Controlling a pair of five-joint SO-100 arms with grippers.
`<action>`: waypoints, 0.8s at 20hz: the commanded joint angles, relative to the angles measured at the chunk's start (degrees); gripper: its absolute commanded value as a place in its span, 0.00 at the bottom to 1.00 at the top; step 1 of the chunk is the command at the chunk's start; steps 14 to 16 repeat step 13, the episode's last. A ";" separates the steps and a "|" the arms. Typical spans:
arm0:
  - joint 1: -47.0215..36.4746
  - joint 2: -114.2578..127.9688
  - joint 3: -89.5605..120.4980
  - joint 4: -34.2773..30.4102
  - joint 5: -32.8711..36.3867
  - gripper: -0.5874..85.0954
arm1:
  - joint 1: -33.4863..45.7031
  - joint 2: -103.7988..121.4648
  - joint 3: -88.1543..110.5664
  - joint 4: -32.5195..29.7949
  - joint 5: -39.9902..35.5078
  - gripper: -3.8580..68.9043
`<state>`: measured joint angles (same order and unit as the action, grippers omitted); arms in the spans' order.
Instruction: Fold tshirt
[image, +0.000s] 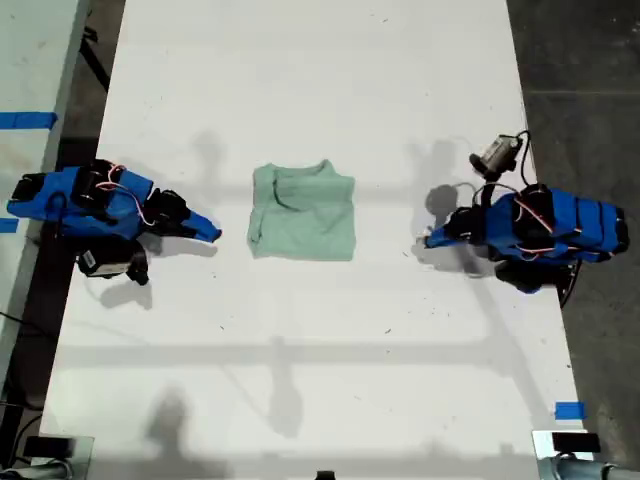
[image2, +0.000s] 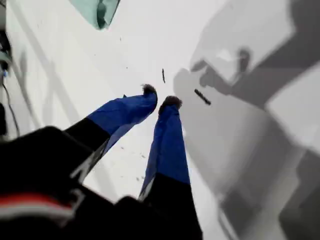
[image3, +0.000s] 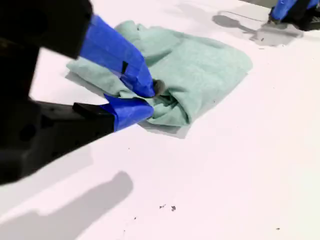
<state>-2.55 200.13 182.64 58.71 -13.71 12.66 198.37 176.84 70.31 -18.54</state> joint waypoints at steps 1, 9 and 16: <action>3.60 6.06 0.18 1.41 8.53 0.12 | 0.79 1.05 -0.70 1.05 -25.75 0.13; 4.13 6.06 0.18 1.32 9.14 0.15 | 0.79 1.05 -0.70 1.05 -25.84 0.12; 4.04 6.06 0.18 1.32 9.14 0.15 | 0.79 1.05 -0.70 1.05 -25.84 0.12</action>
